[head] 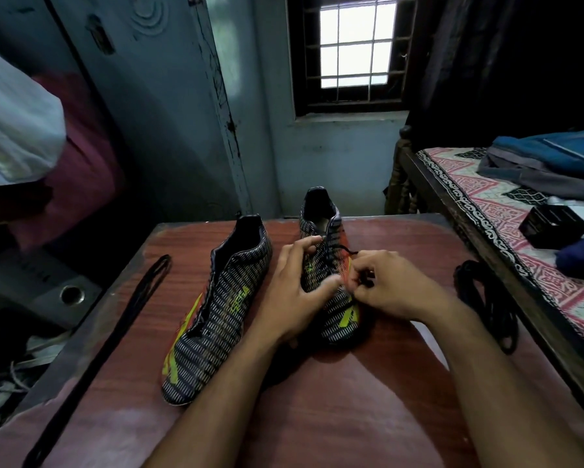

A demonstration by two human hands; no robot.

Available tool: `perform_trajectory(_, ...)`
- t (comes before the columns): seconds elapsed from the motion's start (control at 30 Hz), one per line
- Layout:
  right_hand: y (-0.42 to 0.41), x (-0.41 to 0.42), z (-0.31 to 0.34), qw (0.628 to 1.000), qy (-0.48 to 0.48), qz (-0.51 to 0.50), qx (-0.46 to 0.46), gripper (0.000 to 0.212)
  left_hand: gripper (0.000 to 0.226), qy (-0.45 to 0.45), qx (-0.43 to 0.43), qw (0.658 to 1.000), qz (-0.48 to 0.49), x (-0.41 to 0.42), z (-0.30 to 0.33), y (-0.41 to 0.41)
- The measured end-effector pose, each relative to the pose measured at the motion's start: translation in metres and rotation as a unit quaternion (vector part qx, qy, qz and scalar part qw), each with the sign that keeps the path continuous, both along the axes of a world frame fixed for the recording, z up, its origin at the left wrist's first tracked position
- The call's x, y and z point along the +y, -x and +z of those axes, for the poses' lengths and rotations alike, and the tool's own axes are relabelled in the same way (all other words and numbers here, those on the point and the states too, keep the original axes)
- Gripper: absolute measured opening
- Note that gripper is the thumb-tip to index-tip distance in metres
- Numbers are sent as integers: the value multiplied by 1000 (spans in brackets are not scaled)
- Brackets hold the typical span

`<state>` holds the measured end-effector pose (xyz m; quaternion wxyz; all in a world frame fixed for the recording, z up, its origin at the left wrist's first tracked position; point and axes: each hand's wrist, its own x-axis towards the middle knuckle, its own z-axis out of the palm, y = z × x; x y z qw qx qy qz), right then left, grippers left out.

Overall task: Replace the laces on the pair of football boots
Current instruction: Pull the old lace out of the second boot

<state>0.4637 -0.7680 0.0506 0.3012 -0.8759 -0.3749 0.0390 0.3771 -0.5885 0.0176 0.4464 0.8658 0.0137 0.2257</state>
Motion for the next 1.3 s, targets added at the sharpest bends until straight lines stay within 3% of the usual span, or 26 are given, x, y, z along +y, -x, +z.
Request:
perform_trajectory(0.1, -10, -7, -6, 997, 37, -68, -11, 25, 38, -33, -42, 998, 43, 1, -1, -2)
perform_trajectory(0.2, -13, -9, -7, 986, 60, -152, -33, 15, 39, -74, -57, 994, 55, 2, -2, -4)
perform_trajectory(0.27, -9, -2, -7, 981, 21, -172, -87, 14, 41, -97, -54, 993, 50, 1, -2, -5)
perform_trajectory(0.33, -2, 8, -6, 980, -78, -139, -117, 15, 40, -120, -52, 990, 53, 1, -2, -7)
perform_trajectory(0.4, 4, 18, -8, 981, -146, -88, -90, 13, 37, -137, -58, 987, 64, 2, -2, -7)
perform_trajectory(0.9, 11, 33, -21, 984, -110, -88, -112, 7, 13, -278, -71, 944, 166, -5, 3, -5)
perform_trajectory(1.23, 14, 34, -17, 990, -117, -78, -29, 3, 14, -299, -68, 944, 125, -10, 3, -4)
perform_trajectory(1.3, 17, 32, -14, 990, -116, -80, -24, 12, 13, -282, -65, 951, 105, -10, 4, -1)
